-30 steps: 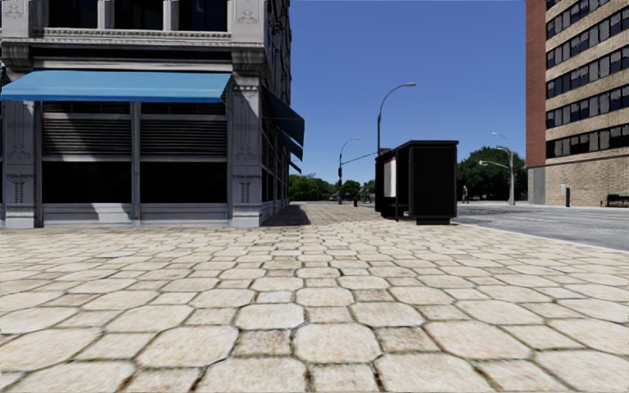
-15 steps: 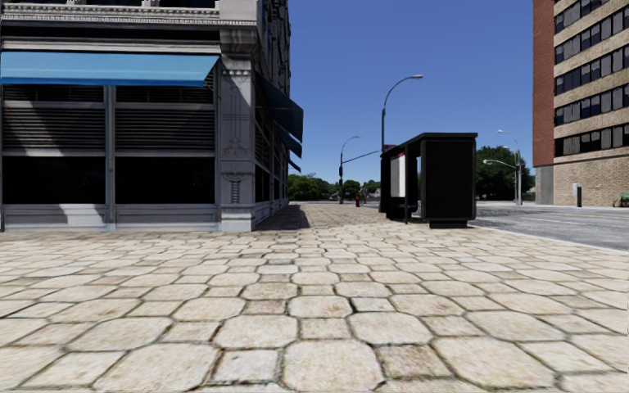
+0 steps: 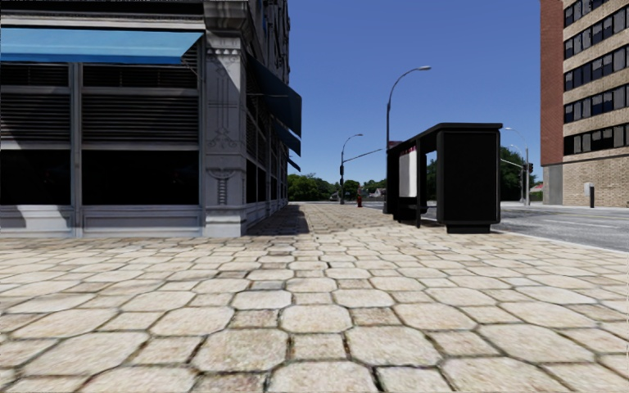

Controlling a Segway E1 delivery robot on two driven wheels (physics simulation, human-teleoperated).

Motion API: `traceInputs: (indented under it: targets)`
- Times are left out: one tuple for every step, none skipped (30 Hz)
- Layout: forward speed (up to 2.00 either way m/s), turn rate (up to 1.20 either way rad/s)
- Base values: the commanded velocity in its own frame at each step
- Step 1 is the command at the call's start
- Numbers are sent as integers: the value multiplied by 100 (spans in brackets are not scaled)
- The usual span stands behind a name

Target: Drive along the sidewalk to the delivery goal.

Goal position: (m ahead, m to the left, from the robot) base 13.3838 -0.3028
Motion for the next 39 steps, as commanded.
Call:
traceInputs:
  targets:
    - [200,0]
    - [200,0]
    - [200,0]
    - [200,0]
    - [200,0]
    - [200,0]
    - [200,0]
    - [200,0]
    - [200,0]
    - [200,0]
    - [200,0]
    - [200,0]
    - [200,0]
    - [200,0]
    - [200,0]
    - [200,0]
    - [200,0]
    - [200,0]
    - [200,0]
    - [200,0]
    - [200,0]
    - [200,0]
    - [200,0]
    - [200,0]
    - [200,0]
    - [200,0]
    - [200,0]
    - [200,0]
    - [200,0]
    - [200,0]
    - [200,0]
    - [200,0]
    - [200,0]
    - [200,0]
    - [200,0]
    - [200,0]
    - [200,0]
    - [200,0]
    - [200,0]
